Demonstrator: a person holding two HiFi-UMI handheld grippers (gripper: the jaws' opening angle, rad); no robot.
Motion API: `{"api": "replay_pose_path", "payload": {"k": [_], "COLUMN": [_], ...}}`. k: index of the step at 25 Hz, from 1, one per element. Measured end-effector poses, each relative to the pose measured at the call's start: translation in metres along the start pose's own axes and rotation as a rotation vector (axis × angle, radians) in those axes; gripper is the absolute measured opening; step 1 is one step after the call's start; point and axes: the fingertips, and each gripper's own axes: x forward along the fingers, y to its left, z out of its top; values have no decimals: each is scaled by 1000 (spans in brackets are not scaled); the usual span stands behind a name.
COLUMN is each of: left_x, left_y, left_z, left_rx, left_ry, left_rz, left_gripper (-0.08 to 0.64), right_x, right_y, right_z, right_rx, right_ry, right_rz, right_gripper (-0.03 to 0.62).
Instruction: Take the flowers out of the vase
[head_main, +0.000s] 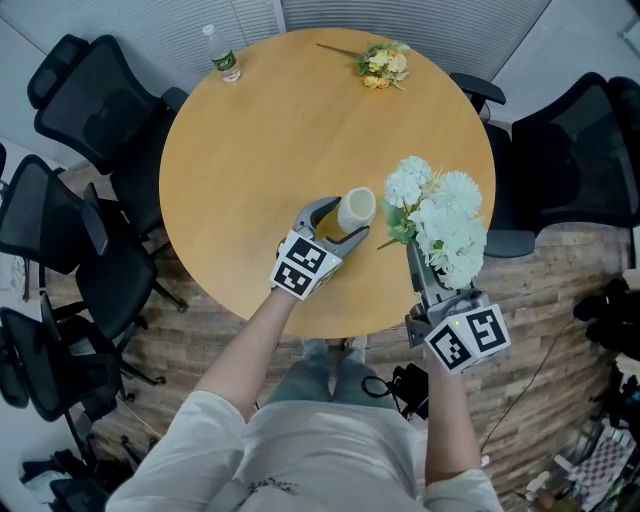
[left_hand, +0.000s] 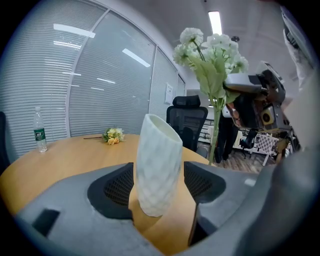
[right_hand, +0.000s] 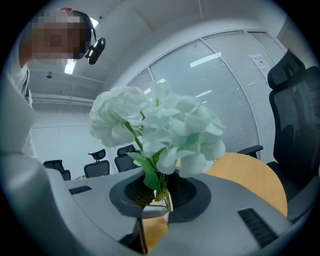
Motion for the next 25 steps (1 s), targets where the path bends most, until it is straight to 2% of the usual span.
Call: {"api": "replay_pose_path", "payload": {"k": [4, 9, 14, 19, 25], "left_x": [-9, -28, -47, -68, -105], "left_y": [0, -1, -14, -26, -42], "left_z": [7, 24, 39, 52, 57], "left_rx": [4, -27, -11, -59, -83], "left_ry": [-14, -53, -68, -99, -124], "left_rz": [9, 29, 25, 25, 41], "left_gripper": [310, 310, 300, 253, 141], "right_x": [-1, -2, -8, -16, -29], "right_y": [1, 4, 8, 17, 35], "right_z": [-5, -5, -10, -11, -17], "right_rx": [-1, -2, -2, -9, -22], "right_ry": [10, 12, 20, 31, 46], "right_rz": [1, 12, 18, 33, 52], "right_gripper": [63, 63, 64, 64, 64]}}
